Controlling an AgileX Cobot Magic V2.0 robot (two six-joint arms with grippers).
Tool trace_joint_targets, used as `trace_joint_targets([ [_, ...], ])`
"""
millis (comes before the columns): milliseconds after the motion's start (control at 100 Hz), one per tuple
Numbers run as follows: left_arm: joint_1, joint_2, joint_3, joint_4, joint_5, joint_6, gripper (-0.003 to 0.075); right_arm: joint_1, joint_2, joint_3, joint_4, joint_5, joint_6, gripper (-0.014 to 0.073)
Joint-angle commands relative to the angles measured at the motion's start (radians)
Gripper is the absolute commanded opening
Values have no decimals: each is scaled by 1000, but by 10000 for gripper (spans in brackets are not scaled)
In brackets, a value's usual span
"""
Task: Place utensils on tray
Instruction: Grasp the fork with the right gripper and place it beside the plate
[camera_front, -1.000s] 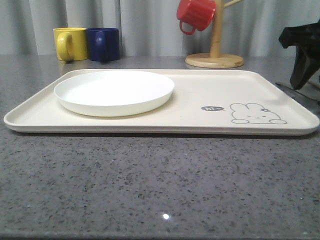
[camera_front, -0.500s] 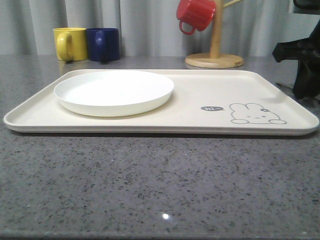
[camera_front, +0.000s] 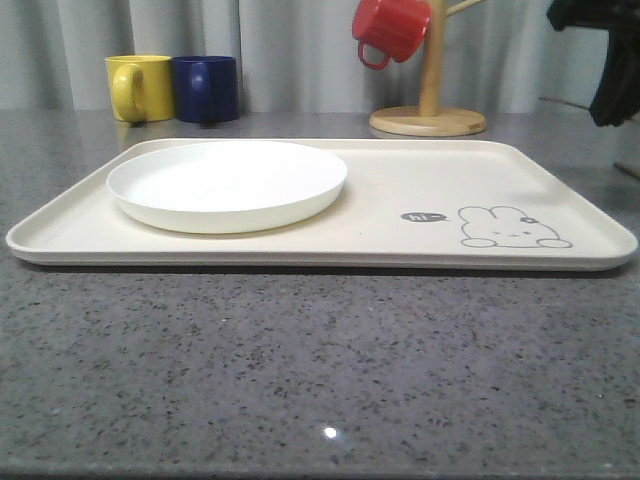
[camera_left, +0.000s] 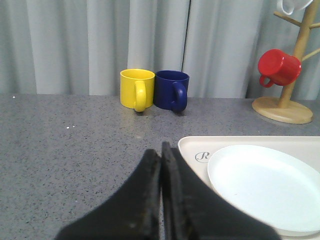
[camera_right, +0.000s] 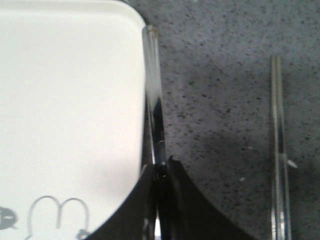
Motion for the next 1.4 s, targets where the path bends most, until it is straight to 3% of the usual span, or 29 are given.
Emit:
trace_joint_targets([
  [0,-6,5,-26,-10,-77,0,-18,53,-59,-44,2,-24,70,17],
  [130,-6,5,-26,-10,-77,0,-18,160,-54,-55,-45,-39,225,17],
  [350,-6,5,-26,-10,-77,0,-18,357,12,-87,-298,-68,580,16],
  [430,-6,5,-26,-10,-77,0,-18,396,56,-101,-399,-70,725,16],
  [570,-6,5,-26,-10,-77,0,-18,432,122,-126,-506,-77,867,16],
  [1160,-6,5,-26,-10,-77,0,-18,450,253,-183,-503,-117,888,21],
  [1390,-6,5,-26,-10,-77,0,-18,450,253,-183,-503,-124,888,197],
])
